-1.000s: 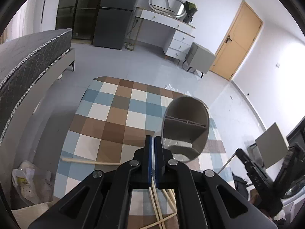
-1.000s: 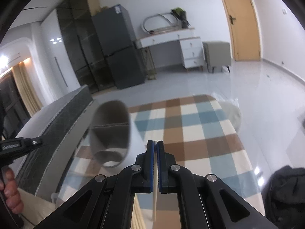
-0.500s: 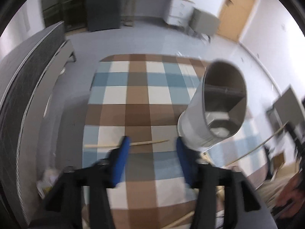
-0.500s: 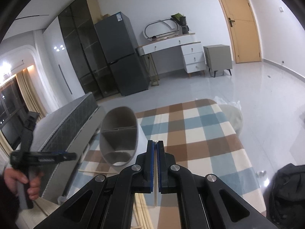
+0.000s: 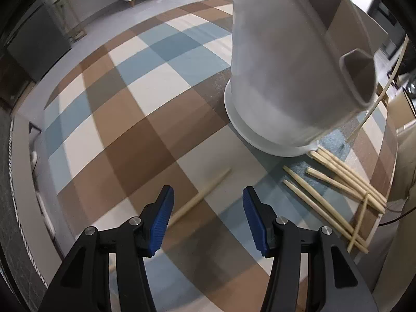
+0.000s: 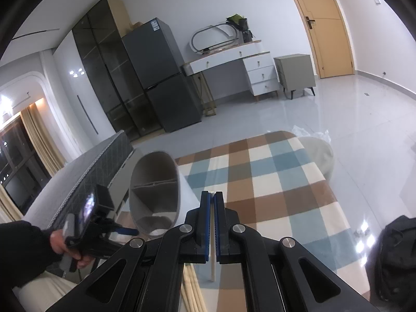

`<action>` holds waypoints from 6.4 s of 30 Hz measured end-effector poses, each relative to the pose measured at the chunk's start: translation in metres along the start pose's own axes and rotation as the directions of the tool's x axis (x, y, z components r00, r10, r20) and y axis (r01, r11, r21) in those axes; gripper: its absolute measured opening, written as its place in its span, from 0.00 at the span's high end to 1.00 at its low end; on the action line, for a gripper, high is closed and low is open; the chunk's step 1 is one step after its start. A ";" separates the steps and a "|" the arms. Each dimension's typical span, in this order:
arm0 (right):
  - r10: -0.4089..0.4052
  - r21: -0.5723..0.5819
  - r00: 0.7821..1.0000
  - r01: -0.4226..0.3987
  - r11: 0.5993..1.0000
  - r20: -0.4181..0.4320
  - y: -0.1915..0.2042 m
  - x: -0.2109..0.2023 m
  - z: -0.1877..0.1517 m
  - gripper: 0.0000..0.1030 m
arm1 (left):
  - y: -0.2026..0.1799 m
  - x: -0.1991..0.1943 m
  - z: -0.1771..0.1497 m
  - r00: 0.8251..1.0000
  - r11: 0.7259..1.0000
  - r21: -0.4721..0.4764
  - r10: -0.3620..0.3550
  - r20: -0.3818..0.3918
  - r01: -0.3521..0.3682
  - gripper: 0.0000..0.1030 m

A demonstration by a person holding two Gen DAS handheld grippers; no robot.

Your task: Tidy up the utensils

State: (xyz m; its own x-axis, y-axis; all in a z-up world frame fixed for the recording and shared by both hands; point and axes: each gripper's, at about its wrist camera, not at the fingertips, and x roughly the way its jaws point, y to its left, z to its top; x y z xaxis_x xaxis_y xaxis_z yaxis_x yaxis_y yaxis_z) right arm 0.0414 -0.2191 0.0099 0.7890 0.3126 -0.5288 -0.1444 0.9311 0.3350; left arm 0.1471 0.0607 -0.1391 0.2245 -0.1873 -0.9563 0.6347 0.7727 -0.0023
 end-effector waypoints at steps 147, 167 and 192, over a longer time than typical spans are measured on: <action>0.008 -0.172 0.999 -0.002 0.985 0.037 0.052 -0.050 -0.003 0.13 | -0.088 -0.211 -0.039 0.791 0.849 -0.529 0.329 0.515 -0.008 0.19; -0.089 -0.011 0.987 0.089 0.996 -0.131 -0.002 -0.027 -0.030 0.14 | -0.150 -0.083 -0.039 0.973 0.967 -0.255 0.063 0.224 -0.004 0.19; -0.071 0.071 0.985 0.083 0.994 -0.159 -0.018 -0.026 -0.027 0.18 | -0.174 -0.025 -0.038 1.000 0.991 -0.130 -0.009 0.013 0.011 0.63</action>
State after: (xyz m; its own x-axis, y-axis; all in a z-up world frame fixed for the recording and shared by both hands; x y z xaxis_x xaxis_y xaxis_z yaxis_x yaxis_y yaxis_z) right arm 0.0073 -0.2386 -0.0039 0.6922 0.2718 -0.6686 -0.0359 0.9382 0.3442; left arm 0.0031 -0.0464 -0.1259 0.2284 -0.2022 -0.9523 0.5357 0.8429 -0.0505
